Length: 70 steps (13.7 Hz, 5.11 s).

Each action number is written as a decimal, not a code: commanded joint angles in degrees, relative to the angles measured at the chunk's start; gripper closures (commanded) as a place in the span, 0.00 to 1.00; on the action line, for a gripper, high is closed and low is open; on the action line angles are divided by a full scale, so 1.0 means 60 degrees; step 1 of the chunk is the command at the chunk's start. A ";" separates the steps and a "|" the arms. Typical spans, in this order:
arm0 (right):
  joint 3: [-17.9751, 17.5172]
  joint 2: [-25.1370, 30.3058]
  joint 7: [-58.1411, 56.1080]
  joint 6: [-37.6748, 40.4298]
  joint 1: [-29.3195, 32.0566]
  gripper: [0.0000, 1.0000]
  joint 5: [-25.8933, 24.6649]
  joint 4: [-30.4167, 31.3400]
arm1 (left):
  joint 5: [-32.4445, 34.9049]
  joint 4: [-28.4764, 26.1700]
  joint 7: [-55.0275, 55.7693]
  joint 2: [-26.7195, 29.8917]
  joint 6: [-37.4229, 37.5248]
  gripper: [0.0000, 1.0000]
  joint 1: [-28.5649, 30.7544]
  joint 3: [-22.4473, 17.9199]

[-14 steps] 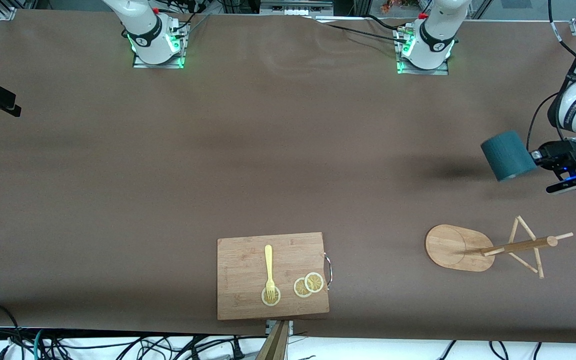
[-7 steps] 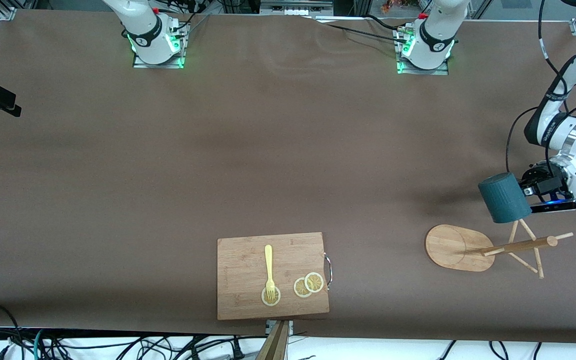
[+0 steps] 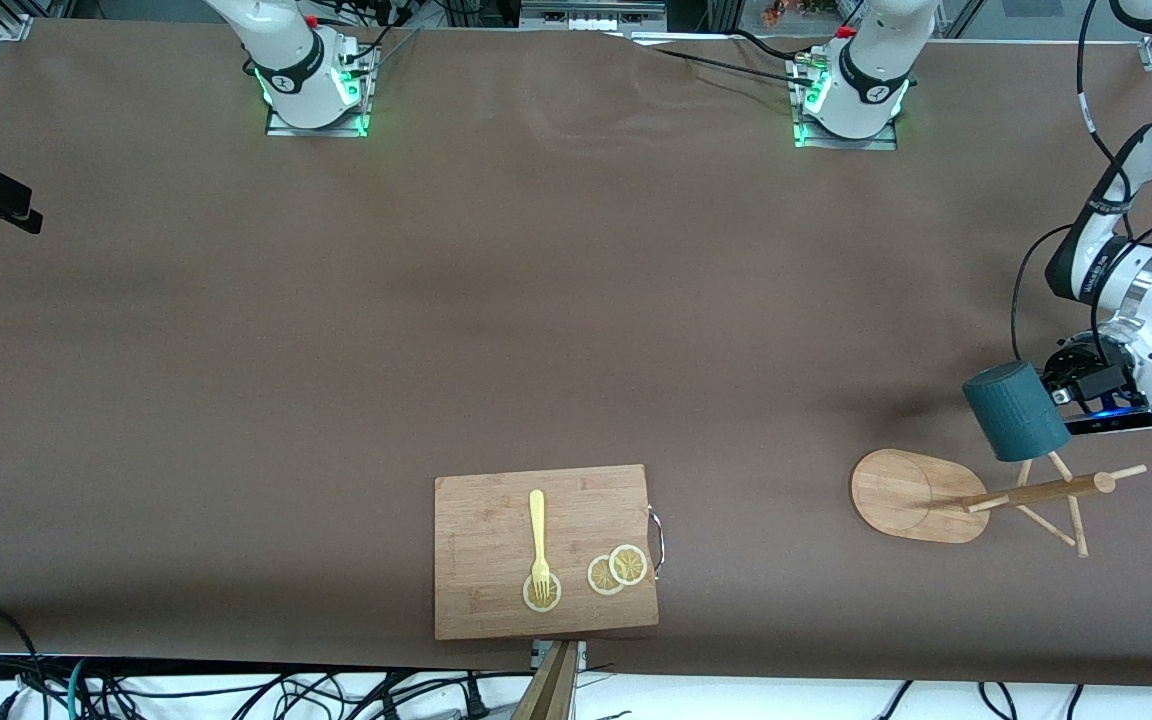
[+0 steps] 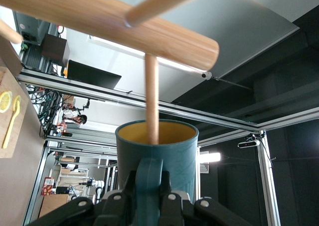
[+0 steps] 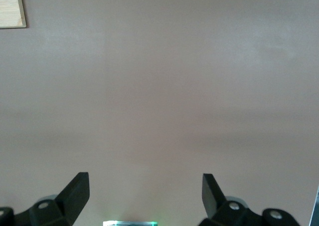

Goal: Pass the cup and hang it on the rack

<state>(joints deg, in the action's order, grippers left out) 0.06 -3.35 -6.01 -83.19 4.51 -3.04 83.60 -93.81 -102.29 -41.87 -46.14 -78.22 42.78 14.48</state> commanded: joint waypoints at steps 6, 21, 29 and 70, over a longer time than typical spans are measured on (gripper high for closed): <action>-0.0054 0.0118 -0.0141 0.0052 0.0112 0.00 0.0067 0.0115 | -0.0274 0.0320 -0.0228 -0.0265 -0.0117 1.00 -0.0011 0.0033; -0.0054 0.0118 -0.0141 0.0052 0.0112 0.00 0.0067 0.0100 | -0.1109 0.1375 -0.1049 -0.1466 -0.0528 1.00 0.0048 -0.0143; -0.0054 0.0118 -0.0141 0.0052 0.0112 0.00 0.0067 0.0100 | -0.0772 0.1419 -0.1298 -0.1393 -0.0543 0.00 0.0018 -0.0333; -0.0055 0.0118 -0.0156 0.0023 0.0112 0.00 0.0183 0.0100 | 1.6498 0.4525 0.6319 0.4480 -0.1922 0.00 -0.6734 -0.0289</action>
<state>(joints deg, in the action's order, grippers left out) 0.05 -3.35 -6.01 -83.19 4.51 -2.85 83.61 3.07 -75.50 -3.30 -21.29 -91.86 2.02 11.67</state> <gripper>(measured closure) 0.000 0.000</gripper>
